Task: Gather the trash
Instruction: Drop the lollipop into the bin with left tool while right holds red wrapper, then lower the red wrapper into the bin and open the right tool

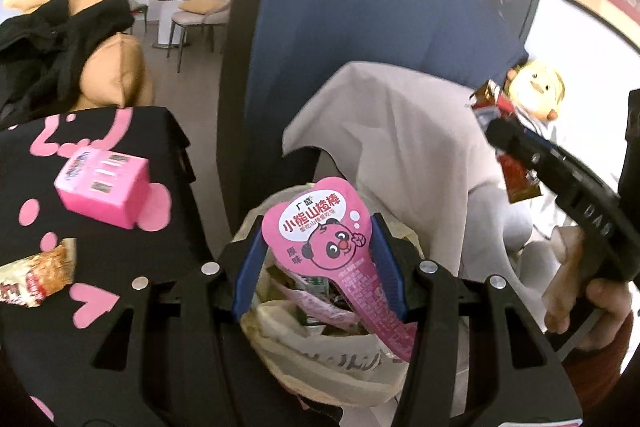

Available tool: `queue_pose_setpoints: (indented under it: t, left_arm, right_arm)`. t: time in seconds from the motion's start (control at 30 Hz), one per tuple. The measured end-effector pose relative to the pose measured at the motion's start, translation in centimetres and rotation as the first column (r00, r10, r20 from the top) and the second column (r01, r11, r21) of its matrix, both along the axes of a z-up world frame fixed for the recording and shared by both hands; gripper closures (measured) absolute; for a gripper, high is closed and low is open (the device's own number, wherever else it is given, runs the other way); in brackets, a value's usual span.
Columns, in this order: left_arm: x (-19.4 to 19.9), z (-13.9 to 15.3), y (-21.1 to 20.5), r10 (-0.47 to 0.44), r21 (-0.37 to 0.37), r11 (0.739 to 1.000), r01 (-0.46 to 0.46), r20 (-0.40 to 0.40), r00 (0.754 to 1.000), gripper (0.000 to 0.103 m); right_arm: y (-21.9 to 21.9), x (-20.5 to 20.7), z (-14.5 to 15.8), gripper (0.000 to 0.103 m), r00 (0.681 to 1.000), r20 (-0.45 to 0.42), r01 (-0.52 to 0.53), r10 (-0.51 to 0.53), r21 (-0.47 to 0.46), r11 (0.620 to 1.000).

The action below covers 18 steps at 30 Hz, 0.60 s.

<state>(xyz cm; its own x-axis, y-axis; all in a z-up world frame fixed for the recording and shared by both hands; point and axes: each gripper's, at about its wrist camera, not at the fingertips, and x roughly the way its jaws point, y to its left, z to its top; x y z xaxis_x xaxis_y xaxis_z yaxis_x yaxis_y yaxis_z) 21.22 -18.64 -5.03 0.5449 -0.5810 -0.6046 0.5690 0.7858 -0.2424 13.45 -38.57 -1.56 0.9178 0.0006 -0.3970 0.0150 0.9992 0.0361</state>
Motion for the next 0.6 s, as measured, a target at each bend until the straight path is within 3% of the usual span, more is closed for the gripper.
queue_pose_setpoints:
  t: [0.27, 0.4, 0.6]
  left_arm:
    - [0.2, -1.2, -3.3, -0.062, 0.012, 0.998, 0.062, -0.034, 0.998, 0.055]
    - [0.9, -1.5, -4.0, -0.099, 0.001, 0.995, 0.1, -0.077, 0.992, 0.044]
    - [1.5, -0.9, -1.5, -0.024, -0.008, 1.0, 0.024, -0.093, 0.995, 0.043]
  right_arm:
    - [-2.2, -0.6, -1.1, 0.069, 0.999, -0.012, 0.041, -0.041, 0.036, 0.999]
    - [-2.7, -0.6, -1.4, 0.069, 0.999, -0.012, 0.052, -0.051, 0.055, 0.997]
    - [-1.8, -0.3, -2.3, 0.068, 1.0, -0.024, 0.021, -0.019, 0.086, 0.996]
